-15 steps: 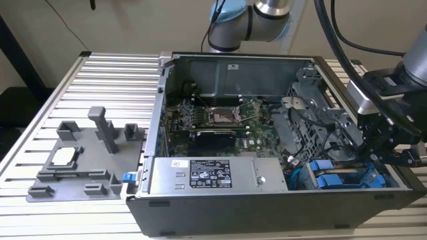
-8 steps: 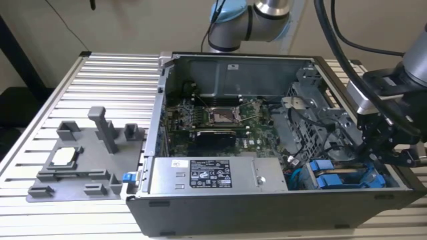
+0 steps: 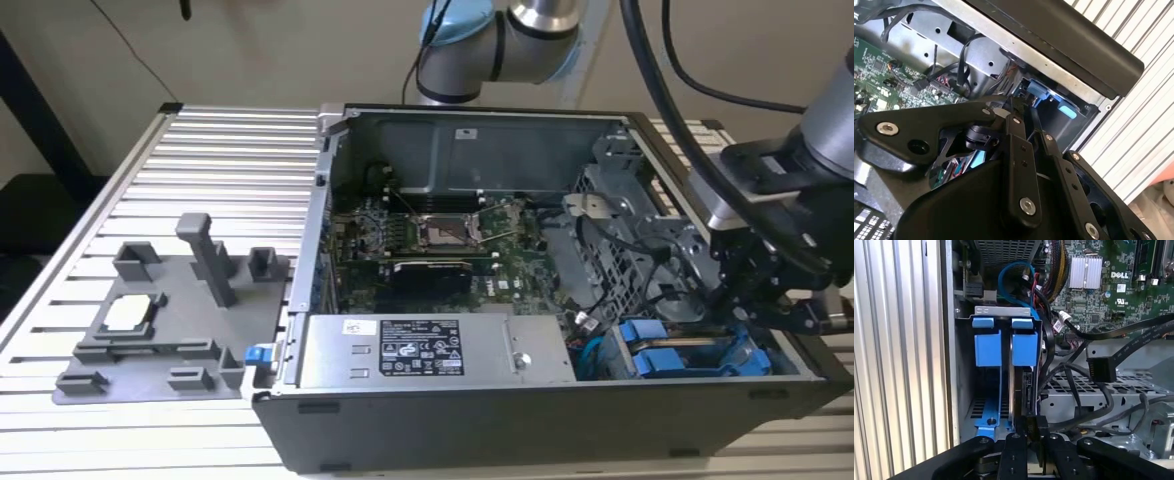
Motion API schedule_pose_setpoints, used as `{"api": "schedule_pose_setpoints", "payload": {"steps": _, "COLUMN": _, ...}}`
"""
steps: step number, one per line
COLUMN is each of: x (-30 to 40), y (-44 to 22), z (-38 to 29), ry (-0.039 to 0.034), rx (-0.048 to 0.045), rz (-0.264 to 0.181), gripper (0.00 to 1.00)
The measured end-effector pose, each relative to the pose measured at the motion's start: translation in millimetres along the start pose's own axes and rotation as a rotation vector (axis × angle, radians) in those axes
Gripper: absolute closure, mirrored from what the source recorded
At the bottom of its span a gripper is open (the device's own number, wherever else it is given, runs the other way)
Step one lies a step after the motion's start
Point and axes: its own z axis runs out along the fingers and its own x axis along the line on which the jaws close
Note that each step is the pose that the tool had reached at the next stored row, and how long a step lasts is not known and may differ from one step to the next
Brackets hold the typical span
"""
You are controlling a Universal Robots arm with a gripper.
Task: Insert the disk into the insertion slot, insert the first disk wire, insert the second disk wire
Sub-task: 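Insert the first disk wire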
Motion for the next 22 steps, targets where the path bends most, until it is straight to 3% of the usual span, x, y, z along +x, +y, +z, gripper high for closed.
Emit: {"api": "schedule_pose_setpoints", "payload": {"steps": 22, "x": 0.4, "y": 2.0, "z": 5.6, "ry": -0.0034, "rx": -0.0014, "rz": 0.000, "gripper": 0.81}}
